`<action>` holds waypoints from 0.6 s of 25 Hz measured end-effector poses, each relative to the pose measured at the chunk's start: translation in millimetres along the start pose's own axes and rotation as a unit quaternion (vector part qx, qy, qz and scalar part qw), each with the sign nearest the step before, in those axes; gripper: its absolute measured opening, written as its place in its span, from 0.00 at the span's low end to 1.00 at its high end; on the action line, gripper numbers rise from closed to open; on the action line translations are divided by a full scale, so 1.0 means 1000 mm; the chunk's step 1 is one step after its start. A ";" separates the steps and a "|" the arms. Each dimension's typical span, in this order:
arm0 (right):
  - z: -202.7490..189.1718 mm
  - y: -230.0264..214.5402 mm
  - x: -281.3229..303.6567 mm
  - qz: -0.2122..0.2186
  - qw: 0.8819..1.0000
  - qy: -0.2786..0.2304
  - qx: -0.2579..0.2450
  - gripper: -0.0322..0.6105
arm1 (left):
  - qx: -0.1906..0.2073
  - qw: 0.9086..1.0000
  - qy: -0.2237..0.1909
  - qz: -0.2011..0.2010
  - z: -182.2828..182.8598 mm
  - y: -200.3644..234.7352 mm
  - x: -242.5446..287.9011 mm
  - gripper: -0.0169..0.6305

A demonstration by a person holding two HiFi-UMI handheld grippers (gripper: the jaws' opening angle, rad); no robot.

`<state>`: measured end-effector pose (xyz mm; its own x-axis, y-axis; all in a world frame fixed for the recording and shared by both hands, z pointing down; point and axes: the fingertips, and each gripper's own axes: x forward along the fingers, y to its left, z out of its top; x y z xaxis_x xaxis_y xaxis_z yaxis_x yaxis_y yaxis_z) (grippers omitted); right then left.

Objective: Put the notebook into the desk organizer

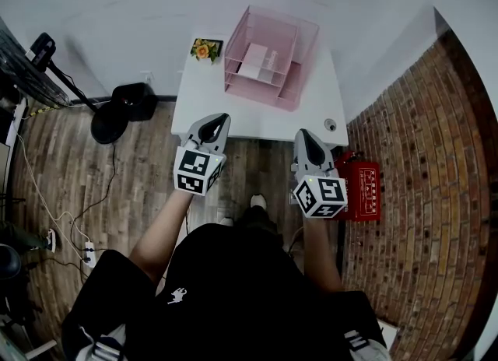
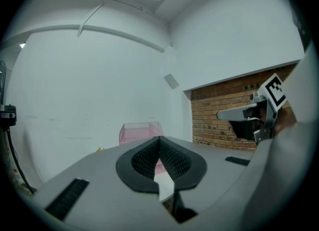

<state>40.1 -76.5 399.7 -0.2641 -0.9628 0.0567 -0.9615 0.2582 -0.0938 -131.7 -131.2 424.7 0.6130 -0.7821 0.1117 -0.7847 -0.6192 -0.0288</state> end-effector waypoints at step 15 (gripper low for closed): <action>-0.006 -0.003 0.017 -0.001 1.000 0.012 -0.001 0.05 | -0.013 1.000 0.001 -0.008 -0.008 0.010 0.013 0.03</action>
<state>37.5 -93.4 406.4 -0.2631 -0.9614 0.0812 -0.9624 0.2555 -0.0925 -132.5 -146.6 433.4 0.6259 -0.7715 0.1142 -0.7765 -0.6301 -0.0016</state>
